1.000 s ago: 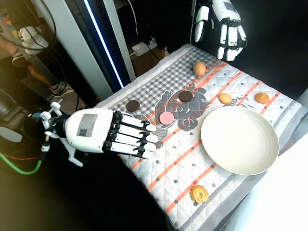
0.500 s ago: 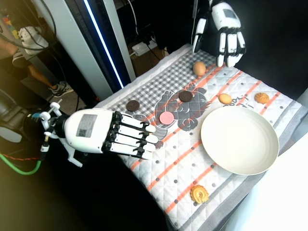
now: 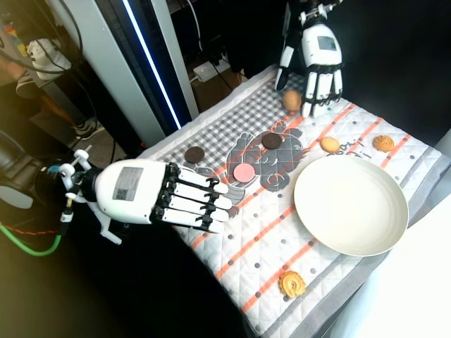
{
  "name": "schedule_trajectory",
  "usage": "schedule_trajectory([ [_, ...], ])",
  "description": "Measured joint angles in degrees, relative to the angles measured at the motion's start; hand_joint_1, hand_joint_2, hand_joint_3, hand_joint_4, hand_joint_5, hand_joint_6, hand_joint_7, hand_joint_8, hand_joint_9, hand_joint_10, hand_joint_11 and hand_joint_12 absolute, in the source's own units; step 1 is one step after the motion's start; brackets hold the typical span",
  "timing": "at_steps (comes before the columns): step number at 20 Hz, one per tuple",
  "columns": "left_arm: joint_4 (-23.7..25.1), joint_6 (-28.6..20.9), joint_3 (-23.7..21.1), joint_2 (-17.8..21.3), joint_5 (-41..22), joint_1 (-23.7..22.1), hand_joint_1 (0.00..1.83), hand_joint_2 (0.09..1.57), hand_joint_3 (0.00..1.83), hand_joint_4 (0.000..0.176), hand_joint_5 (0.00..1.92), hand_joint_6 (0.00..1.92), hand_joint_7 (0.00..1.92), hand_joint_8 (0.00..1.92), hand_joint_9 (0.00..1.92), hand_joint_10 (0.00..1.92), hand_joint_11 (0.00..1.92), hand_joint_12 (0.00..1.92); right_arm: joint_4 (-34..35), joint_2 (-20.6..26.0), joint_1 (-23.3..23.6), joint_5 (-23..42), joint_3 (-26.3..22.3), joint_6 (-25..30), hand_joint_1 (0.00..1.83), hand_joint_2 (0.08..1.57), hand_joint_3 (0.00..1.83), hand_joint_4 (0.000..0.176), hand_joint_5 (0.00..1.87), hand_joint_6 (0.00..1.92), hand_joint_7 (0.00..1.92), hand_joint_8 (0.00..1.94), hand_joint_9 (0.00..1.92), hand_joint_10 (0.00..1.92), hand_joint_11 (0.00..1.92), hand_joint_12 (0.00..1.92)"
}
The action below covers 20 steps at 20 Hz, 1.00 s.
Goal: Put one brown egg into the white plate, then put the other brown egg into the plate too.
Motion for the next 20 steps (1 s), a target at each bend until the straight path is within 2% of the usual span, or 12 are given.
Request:
schedule_trajectory([
  [1,0.1,0.0,0.0,0.0,0.0,0.0,1.11,0.92,0.00,0.168,0.46,0.00,0.64,0.01,0.65,0.37,0.12,1.58,0.0,0.0,0.0,0.0,0.0,0.0,0.51,1.32,0.00,0.095,0.67,0.00,0.52,0.00,0.51,0.00,0.38,0.41],
  [2,0.2,0.0,0.0,0.0,-0.1,0.0,1.17,0.93,0.00,0.152,0.48,0.00,0.69,0.01,0.50,0.78,0.14,1.63,0.0,0.0,0.0,-0.1,0.0,0.0,0.51,1.32,0.00,0.096,0.67,0.00,0.53,0.00,0.52,0.01,0.38,0.41],
  [3,0.1,0.0,0.0,0.0,-0.3,-0.1,1.24,0.93,0.00,0.125,0.53,0.00,0.71,0.01,0.41,1.08,0.15,1.69,0.0,-0.1,0.0,0.0,0.0,0.0,0.53,1.32,0.00,0.092,0.68,0.00,0.53,0.00,0.52,0.01,0.38,0.42],
  [4,0.1,0.0,0.0,0.0,-0.2,-0.1,1.26,0.94,0.00,0.107,0.56,0.00,0.74,0.01,0.38,1.21,0.16,1.72,0.0,-0.1,0.0,0.0,0.0,0.0,0.52,1.32,0.00,0.090,0.68,0.00,0.54,0.00,0.53,0.01,0.39,0.43],
  [6,0.2,-0.1,0.0,-0.3,0.0,-0.1,1.18,1.02,0.01,0.063,0.62,0.01,0.85,0.06,0.44,1.30,0.18,1.75,0.0,-0.1,0.0,0.0,0.0,0.0,0.52,1.32,0.00,0.079,0.68,0.00,0.55,0.01,0.54,0.01,0.39,0.44],
  [8,0.1,-0.1,0.0,-0.6,-0.1,-0.5,1.09,1.03,0.00,0.045,0.63,0.00,0.91,0.12,0.44,1.37,0.15,1.76,0.1,-0.2,0.0,-0.1,0.0,0.0,0.52,1.32,0.00,0.074,0.68,0.00,0.55,0.01,0.56,0.01,0.40,0.44],
  [11,0.0,-0.1,0.0,-0.7,-0.5,-0.5,1.06,1.03,0.00,0.035,0.63,0.00,0.94,0.16,0.46,1.36,0.16,1.74,0.2,-0.3,0.0,0.0,0.0,0.0,0.55,1.32,0.00,0.064,0.68,0.00,0.56,0.01,0.56,0.01,0.40,0.45],
  [13,0.0,-0.1,0.0,-0.7,-0.6,-0.5,1.04,0.99,0.00,0.054,0.57,0.00,0.81,0.41,0.47,1.36,0.15,1.72,0.3,-0.3,0.0,0.0,0.0,0.0,0.58,1.32,0.00,0.055,0.69,0.00,0.56,0.00,0.57,0.01,0.40,0.45],
  [14,-0.1,-0.1,-0.2,-0.7,-0.7,-0.5,0.97,1.00,0.00,0.090,0.48,0.00,0.75,0.44,0.44,1.31,0.13,1.65,0.3,-0.3,0.0,0.0,0.0,0.0,0.58,1.32,0.00,0.049,0.70,0.01,0.57,0.00,0.58,0.01,0.41,0.46],
  [15,0.2,-0.1,-0.3,-0.7,-0.7,-0.5,0.93,0.97,0.00,0.108,0.41,0.00,0.71,0.42,0.43,1.24,0.11,1.60,0.4,-0.3,0.0,0.0,0.0,0.0,0.57,1.32,0.00,0.043,0.70,0.01,0.57,0.01,0.58,0.01,0.41,0.46],
  [16,0.2,-0.1,-0.4,-0.7,-0.6,-0.5,0.91,0.94,0.00,0.114,0.38,0.00,0.70,0.39,0.43,1.18,0.10,1.57,0.4,-0.3,0.0,0.0,0.0,0.0,0.57,1.32,0.00,0.037,0.70,0.01,0.57,0.00,0.58,0.01,0.41,0.46],
  [20,0.4,-0.1,-0.6,-0.7,-0.5,-0.5,0.87,0.88,0.01,0.131,0.42,0.00,0.72,0.25,0.42,1.05,0.11,1.53,0.4,-0.3,0.0,0.0,0.0,0.0,0.60,1.32,0.00,0.044,0.71,0.01,0.57,0.00,0.58,0.00,0.40,0.45],
])
